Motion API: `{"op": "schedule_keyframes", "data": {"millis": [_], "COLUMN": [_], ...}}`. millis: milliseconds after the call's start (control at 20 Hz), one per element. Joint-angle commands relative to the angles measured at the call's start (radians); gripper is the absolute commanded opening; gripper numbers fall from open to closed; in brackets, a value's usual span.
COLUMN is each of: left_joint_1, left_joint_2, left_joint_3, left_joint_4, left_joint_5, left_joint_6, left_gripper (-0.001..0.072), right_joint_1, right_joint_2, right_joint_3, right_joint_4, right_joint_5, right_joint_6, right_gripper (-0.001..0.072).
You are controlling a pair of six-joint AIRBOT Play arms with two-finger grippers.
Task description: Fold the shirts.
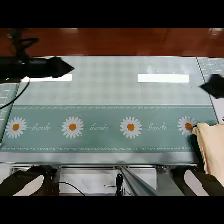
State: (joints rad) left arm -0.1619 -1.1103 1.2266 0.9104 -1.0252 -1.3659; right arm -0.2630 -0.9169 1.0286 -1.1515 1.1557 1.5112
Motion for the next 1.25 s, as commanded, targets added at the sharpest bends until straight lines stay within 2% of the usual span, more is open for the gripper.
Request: {"op": "schedule_keyframes", "data": {"millis": [0, 100, 150, 200, 300, 550, 1200], "left_joint_1": [-0.168, -0.158, -0.14, -0.124, -0.106, -0.106, -0.105], "left_joint_2": [-0.154, -0.201, -0.216, -0.225, -0.238, -0.245, -0.245], "left_joint_3": [0.098, 0.063, 0.043, 0.031, 0.019, 0.019, 0.019], "left_joint_4": [0.446, 0.59, 0.601, 0.595, 0.592, 0.59, 0.59], "left_joint_5": [-0.027, -0.104, -0.117, -0.123, -0.121, -0.12, -0.12], "left_joint_6": [-0.231, -0.303, -0.309, -0.311, -0.373, -0.383, -0.383], "left_gripper": [0.0025, 0.0026, 0.0026, 0.0027, 0.0027, 0.0027, 0.0027], "right_joint_1": [0.309, 0.37, 0.372, 0.363, 0.331, 0.303, 0.303], "right_joint_2": [-0.215, -0.306, -0.333, -0.351, -0.369, -0.349, -0.349], "right_joint_3": [0.0, 0.0, 0.0, 0.001, 0.023, 0.056, 0.056], "right_joint_4": [-0.193, -0.294, -0.332, -0.373, -0.394, -0.439, -0.439], "right_joint_5": [-0.058, -0.06, -0.064, -0.068, -0.055, -0.061, -0.064], "right_joint_6": [-0.021, 0.006, 0.037, 0.112, 0.172, 0.171, 0.171], "right_gripper": [0.0022, 0.0022, 0.0023, 0.0023, 0.0023, 0.0023, 0.0023]}}
